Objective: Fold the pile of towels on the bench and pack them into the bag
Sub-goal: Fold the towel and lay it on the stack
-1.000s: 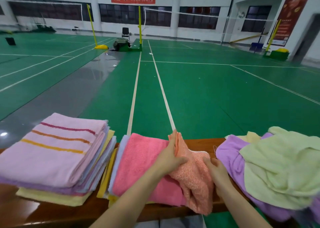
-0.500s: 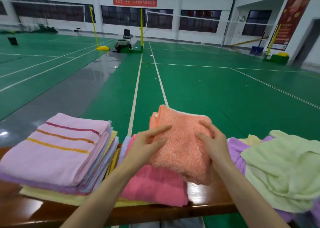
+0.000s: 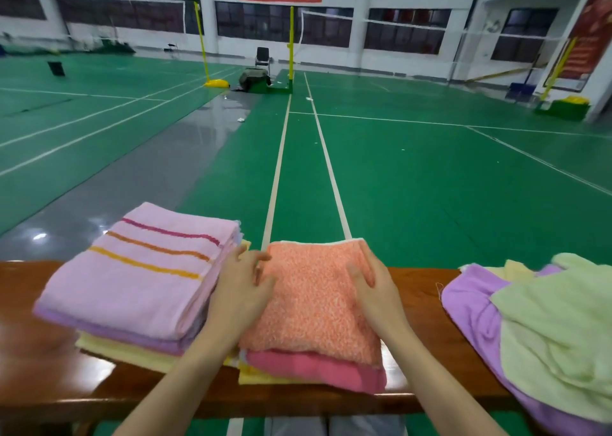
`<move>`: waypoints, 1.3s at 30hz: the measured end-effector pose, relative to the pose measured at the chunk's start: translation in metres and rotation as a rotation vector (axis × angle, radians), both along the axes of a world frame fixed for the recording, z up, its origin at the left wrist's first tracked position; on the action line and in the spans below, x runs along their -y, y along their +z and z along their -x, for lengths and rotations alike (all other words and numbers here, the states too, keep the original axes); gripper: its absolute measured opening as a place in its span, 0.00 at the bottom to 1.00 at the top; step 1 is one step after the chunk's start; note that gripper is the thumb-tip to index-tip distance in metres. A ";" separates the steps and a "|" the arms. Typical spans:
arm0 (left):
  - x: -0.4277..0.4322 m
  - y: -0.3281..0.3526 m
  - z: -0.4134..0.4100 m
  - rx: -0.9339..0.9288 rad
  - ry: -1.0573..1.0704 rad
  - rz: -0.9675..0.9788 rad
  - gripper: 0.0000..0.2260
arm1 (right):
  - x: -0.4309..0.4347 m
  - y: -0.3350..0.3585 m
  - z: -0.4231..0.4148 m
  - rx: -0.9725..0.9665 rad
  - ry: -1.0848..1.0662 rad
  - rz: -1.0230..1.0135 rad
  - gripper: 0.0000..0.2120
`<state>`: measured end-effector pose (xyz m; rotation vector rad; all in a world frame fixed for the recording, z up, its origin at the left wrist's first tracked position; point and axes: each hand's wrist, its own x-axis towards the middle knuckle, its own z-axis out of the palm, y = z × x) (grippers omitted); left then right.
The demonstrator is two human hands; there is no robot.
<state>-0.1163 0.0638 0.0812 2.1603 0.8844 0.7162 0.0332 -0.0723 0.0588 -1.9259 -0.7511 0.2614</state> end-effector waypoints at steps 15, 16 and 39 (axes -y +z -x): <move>0.031 -0.046 -0.058 -0.458 -0.160 -0.530 0.31 | -0.006 -0.041 0.010 0.337 0.045 0.383 0.43; 0.031 -0.047 -0.059 -0.451 -0.157 -0.523 0.32 | -0.006 -0.040 0.010 0.330 0.048 0.378 0.44; 0.031 -0.061 -0.066 -0.399 -0.108 -0.602 0.33 | -0.003 -0.038 0.008 0.223 0.090 0.409 0.29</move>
